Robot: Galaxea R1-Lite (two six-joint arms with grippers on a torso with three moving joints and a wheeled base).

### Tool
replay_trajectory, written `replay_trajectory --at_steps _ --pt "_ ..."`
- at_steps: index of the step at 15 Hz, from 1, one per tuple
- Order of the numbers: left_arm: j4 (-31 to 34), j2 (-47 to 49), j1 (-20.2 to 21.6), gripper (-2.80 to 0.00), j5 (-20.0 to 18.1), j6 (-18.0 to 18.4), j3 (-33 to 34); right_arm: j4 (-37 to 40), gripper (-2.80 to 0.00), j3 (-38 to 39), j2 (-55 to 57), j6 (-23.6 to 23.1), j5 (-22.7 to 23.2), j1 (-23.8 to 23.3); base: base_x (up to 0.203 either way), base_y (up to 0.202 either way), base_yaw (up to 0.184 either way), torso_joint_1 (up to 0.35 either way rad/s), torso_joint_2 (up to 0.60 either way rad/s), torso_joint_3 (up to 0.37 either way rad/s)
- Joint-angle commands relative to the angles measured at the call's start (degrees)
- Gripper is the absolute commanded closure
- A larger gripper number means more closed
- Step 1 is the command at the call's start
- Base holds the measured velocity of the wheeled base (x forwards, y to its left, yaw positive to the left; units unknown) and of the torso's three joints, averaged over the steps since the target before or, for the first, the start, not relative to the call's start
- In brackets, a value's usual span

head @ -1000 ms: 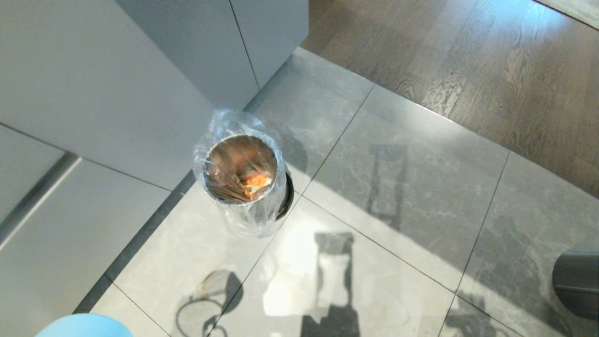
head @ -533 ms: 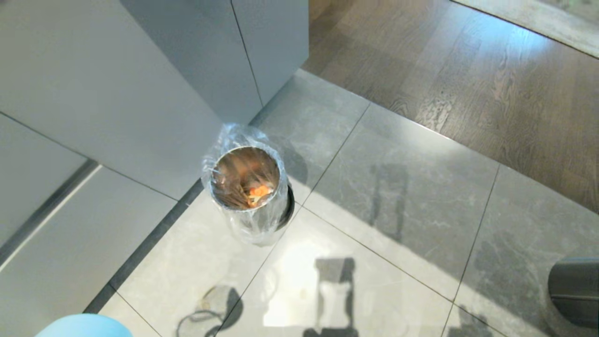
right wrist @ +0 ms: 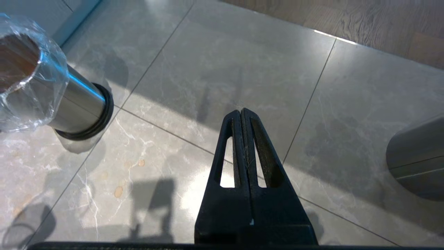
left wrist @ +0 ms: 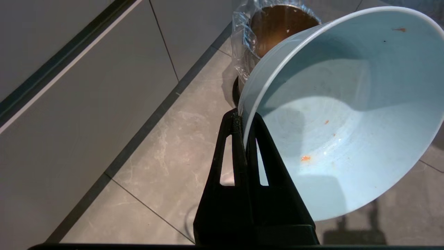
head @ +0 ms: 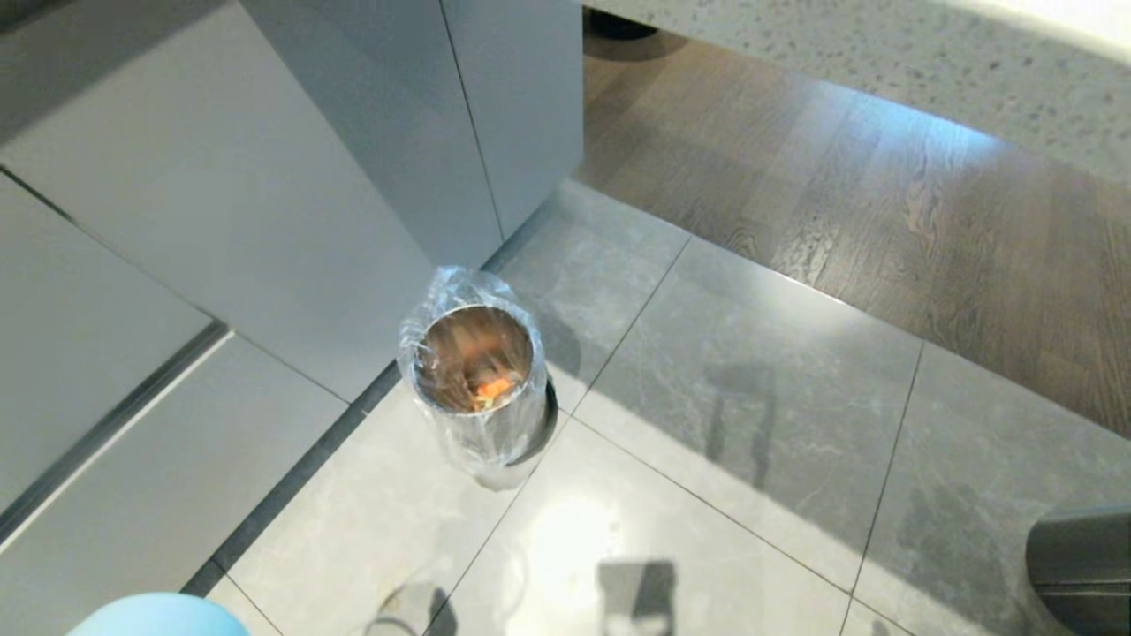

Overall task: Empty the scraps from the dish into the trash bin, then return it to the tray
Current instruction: Put the bowl back to the table

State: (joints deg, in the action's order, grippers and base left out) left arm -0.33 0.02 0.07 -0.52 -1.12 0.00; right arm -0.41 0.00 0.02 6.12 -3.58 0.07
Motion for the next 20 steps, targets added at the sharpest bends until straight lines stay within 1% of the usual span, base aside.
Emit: replay_trajectory --at_steps 1,20 --pt "-0.02 0.06 0.01 0.00 0.00 -0.02 0.00 -0.03 0.00 0.00 -0.02 0.03 -0.02 0.01 0.000 0.000 0.000 0.008 0.00 0.205" --pt "-0.11 0.08 0.01 0.00 0.00 -0.02 0.00 -0.03 0.00 0.00 -0.02 0.03 -0.02 0.01 0.000 0.000 0.000 0.002 0.00 0.204"
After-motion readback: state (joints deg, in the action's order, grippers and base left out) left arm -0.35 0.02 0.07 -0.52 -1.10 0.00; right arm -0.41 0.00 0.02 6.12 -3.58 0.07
